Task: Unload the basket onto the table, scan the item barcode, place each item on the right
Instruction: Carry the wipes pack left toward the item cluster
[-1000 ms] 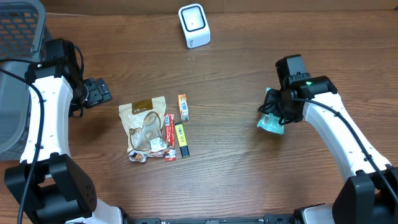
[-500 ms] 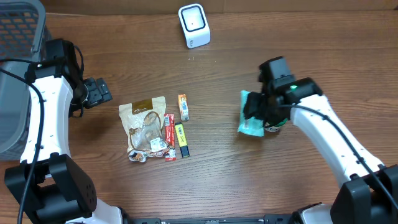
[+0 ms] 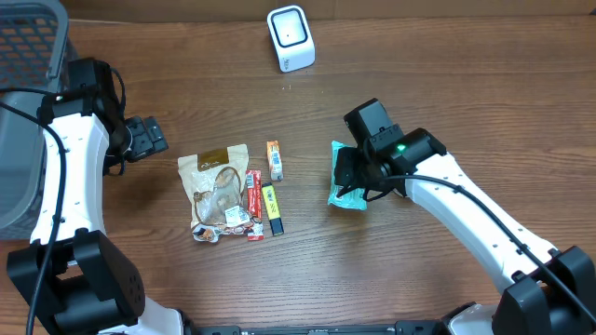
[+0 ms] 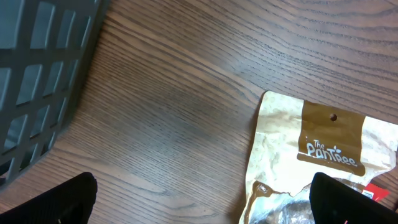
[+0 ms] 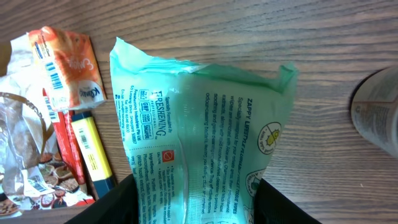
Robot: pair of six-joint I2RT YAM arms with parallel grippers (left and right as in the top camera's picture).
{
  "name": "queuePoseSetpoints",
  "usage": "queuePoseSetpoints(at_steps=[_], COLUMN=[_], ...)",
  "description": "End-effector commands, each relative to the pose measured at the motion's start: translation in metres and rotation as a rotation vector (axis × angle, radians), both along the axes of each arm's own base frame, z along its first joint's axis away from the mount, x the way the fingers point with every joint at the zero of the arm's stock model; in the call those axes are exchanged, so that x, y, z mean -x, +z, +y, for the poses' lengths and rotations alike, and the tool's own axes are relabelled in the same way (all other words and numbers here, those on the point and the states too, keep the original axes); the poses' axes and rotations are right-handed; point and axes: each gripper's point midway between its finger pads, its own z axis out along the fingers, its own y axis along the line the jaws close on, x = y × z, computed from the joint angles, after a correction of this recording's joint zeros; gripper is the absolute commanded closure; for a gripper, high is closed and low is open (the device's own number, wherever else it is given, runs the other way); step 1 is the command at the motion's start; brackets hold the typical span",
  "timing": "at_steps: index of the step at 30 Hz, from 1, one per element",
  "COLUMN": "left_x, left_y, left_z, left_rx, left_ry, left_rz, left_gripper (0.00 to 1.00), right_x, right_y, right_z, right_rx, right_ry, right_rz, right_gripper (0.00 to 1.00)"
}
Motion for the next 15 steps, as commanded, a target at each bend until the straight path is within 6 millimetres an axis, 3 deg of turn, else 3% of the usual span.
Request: queuePoseSetpoints(at_steps=[1,8,12,15], left_x=[-0.0006,-0.0006,-0.0006,-0.0006], left_y=[0.0022,0.0022,0.0022,0.0022], left_z=[-0.0008,-0.0007,-0.0008,-0.0007], left_rx=[-0.002,-0.002,-0.002,-0.002], left_ry=[-0.014,-0.014,-0.014,-0.014], left_rz=[-0.004,-0.004,-0.004,-0.004], left_gripper=[0.00,0.00,0.00,0.00], right_x=[-0.0098,-0.0108,-0.0124,-0.0140], right_y=[0.0127,0.0079,0.0050,0.0049], right_z=[0.0062,0.0067,0.0034,0.0012], right_rx=[-0.010,-0.001,0.016,0.024], right_ry=[-0.014,-0.013,-0.020,-0.026], right_rz=[-0.050,-0.064,-0.074,-0.081], right_gripper=[0.44,0.44,0.16,0.13])
